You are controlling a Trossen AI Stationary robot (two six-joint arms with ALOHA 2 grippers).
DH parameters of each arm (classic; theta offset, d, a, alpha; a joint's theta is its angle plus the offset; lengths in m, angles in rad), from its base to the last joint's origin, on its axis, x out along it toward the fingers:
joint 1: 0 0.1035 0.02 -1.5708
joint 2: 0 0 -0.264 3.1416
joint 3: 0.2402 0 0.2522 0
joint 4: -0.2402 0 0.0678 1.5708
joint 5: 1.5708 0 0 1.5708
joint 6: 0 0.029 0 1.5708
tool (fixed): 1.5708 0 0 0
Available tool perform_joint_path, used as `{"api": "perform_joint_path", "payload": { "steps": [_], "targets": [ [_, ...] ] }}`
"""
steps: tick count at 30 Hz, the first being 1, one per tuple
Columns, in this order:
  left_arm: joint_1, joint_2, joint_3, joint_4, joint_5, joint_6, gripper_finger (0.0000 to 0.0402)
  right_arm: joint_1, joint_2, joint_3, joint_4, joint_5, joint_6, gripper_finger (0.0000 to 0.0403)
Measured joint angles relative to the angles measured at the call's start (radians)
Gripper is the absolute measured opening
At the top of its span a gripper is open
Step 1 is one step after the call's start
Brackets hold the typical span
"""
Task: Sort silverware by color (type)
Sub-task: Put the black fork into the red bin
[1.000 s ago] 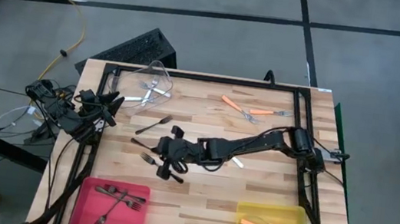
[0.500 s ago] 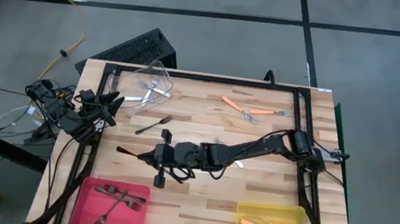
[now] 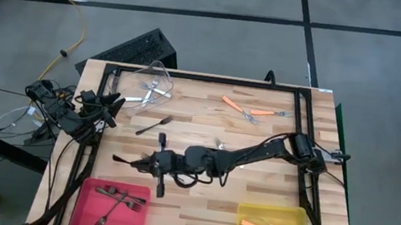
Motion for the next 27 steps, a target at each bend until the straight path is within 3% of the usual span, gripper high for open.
{"api": "perform_joint_path", "payload": {
  "steps": [6,10,21,23,27],
  "targets": [
    [0.000,0.000,0.000,0.000,0.000,0.000,0.0178,0.012,0.000,0.006,0.046,0.073,0.025,0.0020],
    [0.000,0.000,0.000,0.000,0.000,0.000,0.0178,0.017,0.045,0.083,0.051,0.079,0.025,0.0020],
    [0.000,0.000,0.000,0.001,0.000,0.000,0.0178,0.039,0.329,0.637,-0.461,0.034,0.030,0.0020],
    [0.000,0.000,0.000,0.001,0.000,0.000,0.0178,0.043,0.336,0.591,-0.376,0.017,0.045,0.0020],
    [0.000,0.000,0.000,0.004,-0.003,0.002,0.0178,0.038,0.341,0.581,-0.401,-0.004,0.127,0.0020]
  ]
}}
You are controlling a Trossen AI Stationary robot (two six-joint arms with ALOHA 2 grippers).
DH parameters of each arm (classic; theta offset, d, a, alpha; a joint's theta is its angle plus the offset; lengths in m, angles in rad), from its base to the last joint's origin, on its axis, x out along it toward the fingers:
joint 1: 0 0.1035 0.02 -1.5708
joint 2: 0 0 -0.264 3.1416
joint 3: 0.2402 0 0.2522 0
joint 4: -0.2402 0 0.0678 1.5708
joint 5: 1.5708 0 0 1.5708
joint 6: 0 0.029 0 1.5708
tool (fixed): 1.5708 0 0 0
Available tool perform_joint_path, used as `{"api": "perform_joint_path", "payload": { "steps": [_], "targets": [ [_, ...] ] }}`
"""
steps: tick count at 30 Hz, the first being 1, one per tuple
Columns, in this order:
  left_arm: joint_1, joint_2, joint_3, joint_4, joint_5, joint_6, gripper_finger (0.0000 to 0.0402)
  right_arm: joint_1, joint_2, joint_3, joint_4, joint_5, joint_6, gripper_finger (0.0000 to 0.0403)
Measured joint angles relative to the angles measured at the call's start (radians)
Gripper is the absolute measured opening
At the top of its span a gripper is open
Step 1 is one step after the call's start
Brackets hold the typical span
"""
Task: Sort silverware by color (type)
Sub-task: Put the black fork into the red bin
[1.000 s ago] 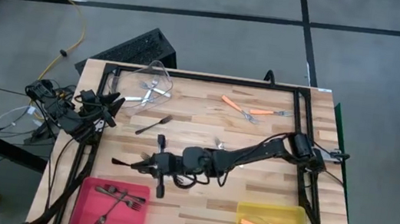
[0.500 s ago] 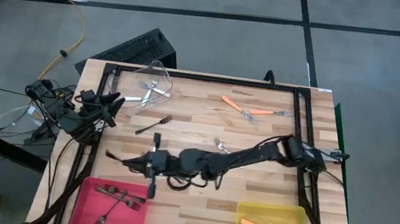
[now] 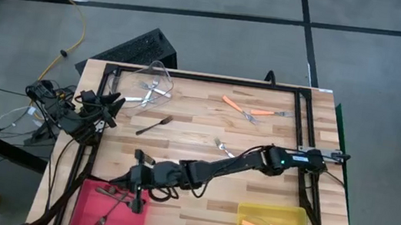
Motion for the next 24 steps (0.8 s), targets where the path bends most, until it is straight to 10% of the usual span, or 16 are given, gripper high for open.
{"api": "perform_joint_path", "payload": {
  "steps": [24],
  "targets": [
    [0.000,0.000,0.000,-0.004,-0.011,0.010,0.0178,-0.094,0.032,0.003,0.042,-0.231,0.214,0.0020]
  ]
}}
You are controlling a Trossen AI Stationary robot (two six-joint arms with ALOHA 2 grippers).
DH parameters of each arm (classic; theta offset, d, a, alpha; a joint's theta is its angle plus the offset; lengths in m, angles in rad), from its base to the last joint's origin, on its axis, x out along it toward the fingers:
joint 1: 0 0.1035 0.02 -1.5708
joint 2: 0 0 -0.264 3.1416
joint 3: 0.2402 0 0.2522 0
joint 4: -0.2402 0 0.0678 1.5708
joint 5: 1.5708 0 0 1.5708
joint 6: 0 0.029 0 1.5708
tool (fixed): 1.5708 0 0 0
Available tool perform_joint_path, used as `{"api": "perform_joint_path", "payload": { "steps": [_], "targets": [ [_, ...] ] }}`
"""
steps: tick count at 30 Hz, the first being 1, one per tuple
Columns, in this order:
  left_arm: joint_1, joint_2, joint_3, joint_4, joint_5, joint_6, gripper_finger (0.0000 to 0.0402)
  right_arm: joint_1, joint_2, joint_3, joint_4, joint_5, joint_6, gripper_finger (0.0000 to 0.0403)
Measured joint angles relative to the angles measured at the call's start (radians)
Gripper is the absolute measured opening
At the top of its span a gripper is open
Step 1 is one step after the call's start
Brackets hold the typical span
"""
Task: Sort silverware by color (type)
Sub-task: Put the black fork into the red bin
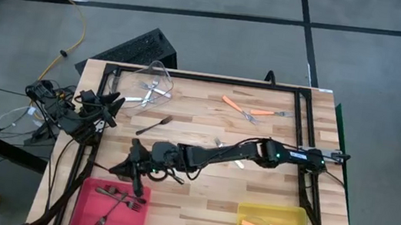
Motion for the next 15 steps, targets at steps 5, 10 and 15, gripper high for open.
{"api": "perform_joint_path", "payload": {
  "steps": [5,10,15],
  "targets": [
    [0.000,0.000,0.000,0.000,0.001,-0.017,0.0178,0.027,0.000,0.000,0.002,-0.050,-0.024,0.0020],
    [0.000,0.000,0.000,0.000,0.007,-0.020,0.0178,0.055,0.002,0.000,-0.046,-0.053,-0.112,0.0020],
    [0.000,0.000,0.000,0.000,0.007,-0.039,0.0178,0.067,0.003,0.000,-0.051,-0.053,-0.157,0.0020]
  ]
}}
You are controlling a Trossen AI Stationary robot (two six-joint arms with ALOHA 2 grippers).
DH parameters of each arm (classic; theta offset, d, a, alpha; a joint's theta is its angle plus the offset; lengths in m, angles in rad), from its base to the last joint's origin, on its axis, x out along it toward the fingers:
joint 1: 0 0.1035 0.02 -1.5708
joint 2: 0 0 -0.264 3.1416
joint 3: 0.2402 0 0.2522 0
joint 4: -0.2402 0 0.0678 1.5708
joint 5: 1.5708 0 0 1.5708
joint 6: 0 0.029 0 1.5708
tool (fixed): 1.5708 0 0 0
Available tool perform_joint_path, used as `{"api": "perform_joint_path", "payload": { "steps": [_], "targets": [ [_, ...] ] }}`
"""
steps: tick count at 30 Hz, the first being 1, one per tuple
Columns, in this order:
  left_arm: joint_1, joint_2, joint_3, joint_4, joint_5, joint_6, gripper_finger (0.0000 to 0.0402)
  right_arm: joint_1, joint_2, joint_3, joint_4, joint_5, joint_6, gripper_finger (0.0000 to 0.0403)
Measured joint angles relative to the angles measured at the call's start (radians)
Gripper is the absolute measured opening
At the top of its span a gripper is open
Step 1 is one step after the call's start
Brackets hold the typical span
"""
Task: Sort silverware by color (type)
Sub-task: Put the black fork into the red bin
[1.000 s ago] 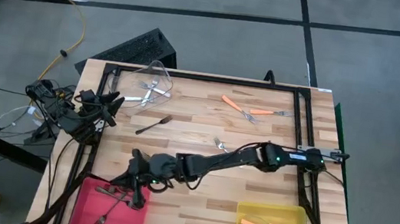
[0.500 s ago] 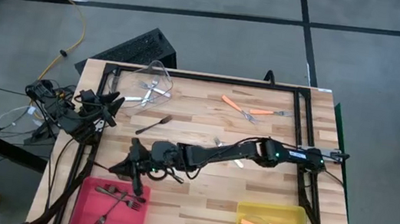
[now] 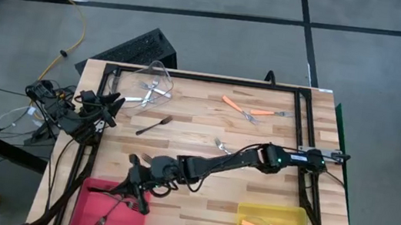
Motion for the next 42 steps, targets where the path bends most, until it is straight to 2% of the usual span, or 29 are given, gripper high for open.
{"api": "perform_joint_path", "payload": {
  "steps": [10,12,27,42],
  "targets": [
    [0.000,0.000,0.000,0.000,0.001,-0.028,0.0178,0.010,0.093,-0.010,-0.007,0.003,-0.120,0.0020],
    [0.000,0.000,0.000,0.000,0.001,-0.038,0.0178,0.012,0.114,-0.004,0.038,0.005,-0.153,0.0020],
    [0.000,0.000,0.000,-0.001,0.008,-0.094,0.0178,0.049,0.199,-0.006,0.024,0.012,-0.168,0.0020],
    [0.000,0.000,0.000,-0.002,0.007,-0.130,0.0178,0.027,0.199,-0.006,0.002,0.062,-0.170,0.0020]
  ]
}}
